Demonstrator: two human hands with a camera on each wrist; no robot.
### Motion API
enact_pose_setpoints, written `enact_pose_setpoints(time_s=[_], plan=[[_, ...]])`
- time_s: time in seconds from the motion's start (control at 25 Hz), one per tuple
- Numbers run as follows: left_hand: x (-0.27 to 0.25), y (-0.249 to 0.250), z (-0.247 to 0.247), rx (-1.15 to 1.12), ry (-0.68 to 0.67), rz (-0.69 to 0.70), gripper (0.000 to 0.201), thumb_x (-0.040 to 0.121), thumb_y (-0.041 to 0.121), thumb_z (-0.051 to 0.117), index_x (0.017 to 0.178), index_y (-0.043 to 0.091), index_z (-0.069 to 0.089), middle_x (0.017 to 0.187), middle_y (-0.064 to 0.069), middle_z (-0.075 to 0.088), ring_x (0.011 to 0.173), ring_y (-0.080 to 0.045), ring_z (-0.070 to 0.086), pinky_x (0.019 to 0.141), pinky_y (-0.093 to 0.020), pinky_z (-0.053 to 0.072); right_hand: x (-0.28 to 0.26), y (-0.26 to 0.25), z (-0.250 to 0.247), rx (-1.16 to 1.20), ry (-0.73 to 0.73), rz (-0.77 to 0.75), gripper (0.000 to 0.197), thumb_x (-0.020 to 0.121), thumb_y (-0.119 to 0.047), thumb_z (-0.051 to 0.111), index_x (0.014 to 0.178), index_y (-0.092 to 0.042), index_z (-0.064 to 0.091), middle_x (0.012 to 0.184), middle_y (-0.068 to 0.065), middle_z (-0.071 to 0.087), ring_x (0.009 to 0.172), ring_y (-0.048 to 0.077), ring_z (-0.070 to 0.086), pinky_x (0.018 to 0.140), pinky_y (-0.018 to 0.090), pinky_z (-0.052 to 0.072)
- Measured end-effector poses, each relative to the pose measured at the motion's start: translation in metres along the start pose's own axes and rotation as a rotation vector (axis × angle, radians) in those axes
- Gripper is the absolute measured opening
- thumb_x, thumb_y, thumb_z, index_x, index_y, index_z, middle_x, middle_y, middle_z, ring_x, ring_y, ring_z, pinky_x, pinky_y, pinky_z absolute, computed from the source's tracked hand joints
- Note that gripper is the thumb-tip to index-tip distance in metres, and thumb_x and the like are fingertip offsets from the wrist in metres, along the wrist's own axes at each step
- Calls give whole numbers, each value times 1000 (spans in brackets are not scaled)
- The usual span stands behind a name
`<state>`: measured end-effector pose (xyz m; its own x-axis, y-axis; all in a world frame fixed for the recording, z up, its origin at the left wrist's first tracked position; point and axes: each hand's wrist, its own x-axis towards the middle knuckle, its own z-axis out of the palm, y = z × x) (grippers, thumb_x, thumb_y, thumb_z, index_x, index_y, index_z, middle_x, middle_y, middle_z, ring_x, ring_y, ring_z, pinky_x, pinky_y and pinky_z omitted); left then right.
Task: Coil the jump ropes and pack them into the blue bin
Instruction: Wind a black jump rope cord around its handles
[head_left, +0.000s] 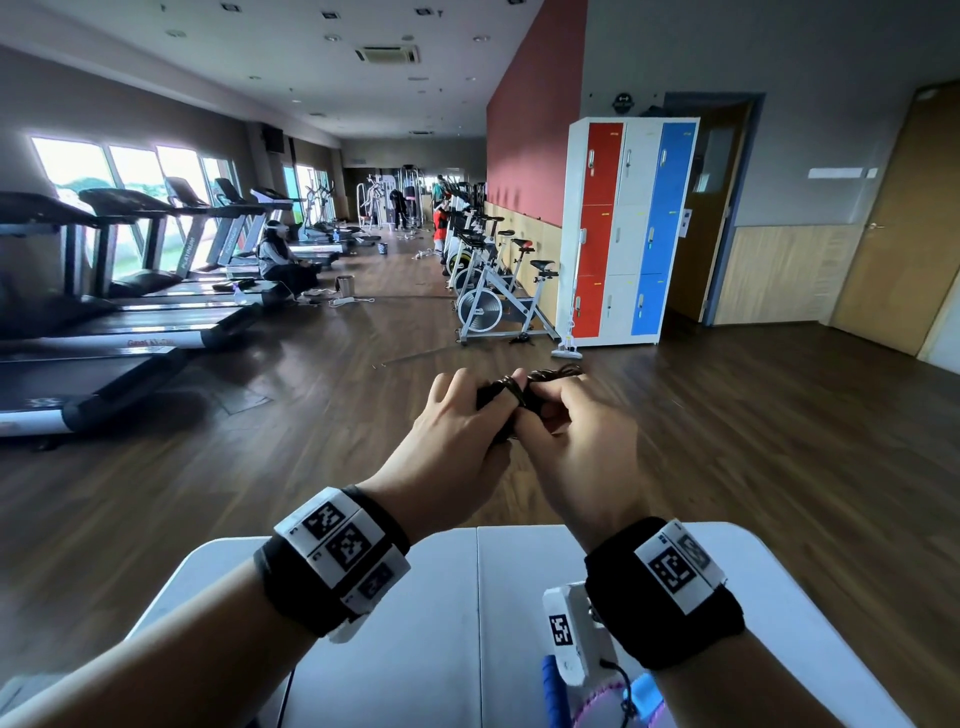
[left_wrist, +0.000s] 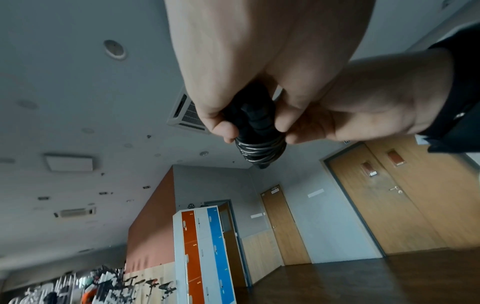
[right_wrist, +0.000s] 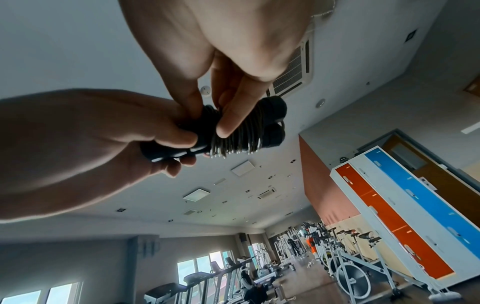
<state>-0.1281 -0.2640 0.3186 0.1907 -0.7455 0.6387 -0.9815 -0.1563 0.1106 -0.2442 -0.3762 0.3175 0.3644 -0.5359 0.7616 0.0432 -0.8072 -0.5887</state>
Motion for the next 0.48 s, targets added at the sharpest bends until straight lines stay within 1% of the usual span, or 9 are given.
enact_pose_setpoints(time_s=[0.08,0.12,0.2,0.28,0.32,0.4,0.48], plan=[[-3,4,5,-63,34,-56,53,95,24,50,148,27,47,115,-4,46,105,-30,42,89,-48,50,-1,2,4,31,40,15,18,84,-30,70,99,-21,74,90,-6,73,80,10,68,73,36,55],[-4,6,6,-97,55,-84,51,94,22,51,145,27,50,115,-3,47,105,-28,41,90,-46,48,-2,2,6,51,47,30,18,85,-29,70,101,-21,74,91,-7,73,81,8,68,74,32,56],[-4,10,8,-135,101,-113,43,93,19,53,135,24,58,115,-2,47,103,-27,40,91,-43,46,-6,2,9,72,53,68,18,87,-28,71,104,-23,73,93,-10,74,80,4,68,71,19,52],[-3,13,9,-143,128,-118,31,93,15,56,123,20,63,115,-2,47,101,-26,40,90,-42,45,-11,1,14,78,77,95,16,90,-27,71,106,-24,73,97,-10,74,80,3,68,70,12,47],[-3,14,10,-149,131,-123,28,93,14,57,119,20,63,115,-2,47,100,-26,40,90,-41,45,-12,1,15,80,100,92,15,91,-25,71,106,-23,73,98,-9,74,80,2,67,70,10,45],[-3,14,11,-163,133,-125,27,93,14,58,119,19,62,115,-2,47,100,-27,41,90,-40,45,-12,0,16,76,142,49,13,90,-18,72,103,-19,75,98,-8,75,81,1,66,73,6,43],[-4,13,12,-178,131,-124,27,93,17,58,120,18,63,116,-2,48,102,-28,42,91,-40,45,-9,-1,14,72,143,3,13,88,-13,70,100,-17,76,95,-7,74,78,-1,63,73,3,40]])
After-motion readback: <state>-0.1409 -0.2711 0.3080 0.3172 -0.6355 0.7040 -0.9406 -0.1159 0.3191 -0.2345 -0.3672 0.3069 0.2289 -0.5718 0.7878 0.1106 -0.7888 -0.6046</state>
